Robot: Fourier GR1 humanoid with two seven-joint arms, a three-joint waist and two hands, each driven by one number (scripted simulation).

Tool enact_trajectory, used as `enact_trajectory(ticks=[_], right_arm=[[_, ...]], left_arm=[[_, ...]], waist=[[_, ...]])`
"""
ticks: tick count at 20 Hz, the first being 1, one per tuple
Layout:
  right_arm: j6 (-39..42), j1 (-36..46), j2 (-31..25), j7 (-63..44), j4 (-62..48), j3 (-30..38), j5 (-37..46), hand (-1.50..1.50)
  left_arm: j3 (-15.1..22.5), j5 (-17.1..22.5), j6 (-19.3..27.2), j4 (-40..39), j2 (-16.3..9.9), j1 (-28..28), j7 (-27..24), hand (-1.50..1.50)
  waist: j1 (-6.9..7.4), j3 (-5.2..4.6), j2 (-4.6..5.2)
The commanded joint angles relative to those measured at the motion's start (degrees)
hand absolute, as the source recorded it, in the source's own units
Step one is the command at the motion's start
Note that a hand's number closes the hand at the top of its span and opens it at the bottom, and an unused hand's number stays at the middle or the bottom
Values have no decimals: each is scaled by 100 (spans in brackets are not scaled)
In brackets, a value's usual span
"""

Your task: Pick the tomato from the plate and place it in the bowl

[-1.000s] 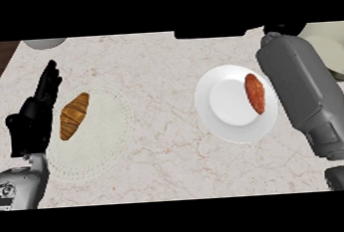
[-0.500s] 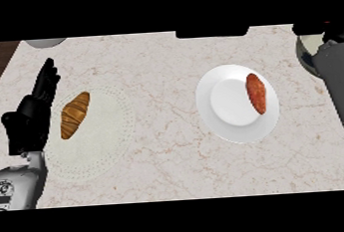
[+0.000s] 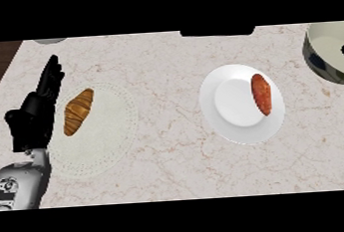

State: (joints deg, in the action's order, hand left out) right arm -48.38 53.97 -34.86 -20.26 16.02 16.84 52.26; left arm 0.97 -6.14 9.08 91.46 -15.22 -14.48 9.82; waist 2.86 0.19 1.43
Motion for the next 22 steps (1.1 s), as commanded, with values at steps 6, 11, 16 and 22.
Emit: enact_trajectory(ticks=[6, 11, 16, 22], right_arm=[[454, -197, -317, 765, -410, 904, -948, -150], [792, -367, -177, 1884, -140, 1405, -1594, -150], [971, -456, -339, 2821, 90, 1914, -2167, -150], [995, -508, -299, 3424, -25, 2380, -2681, -150]], left_arm=[[28, -65, -21, 84, 0, -224, 163, 0], [-20, -81, 34, 33, 26, -229, 142, 0], [32, -48, -37, 91, 57, -72, 50, 0], [86, -217, 116, -47, 199, -248, 189, 0]], waist=[[88, 36, 63], [88, 50, 72], [113, 43, 50], [-12, 14, -11]])
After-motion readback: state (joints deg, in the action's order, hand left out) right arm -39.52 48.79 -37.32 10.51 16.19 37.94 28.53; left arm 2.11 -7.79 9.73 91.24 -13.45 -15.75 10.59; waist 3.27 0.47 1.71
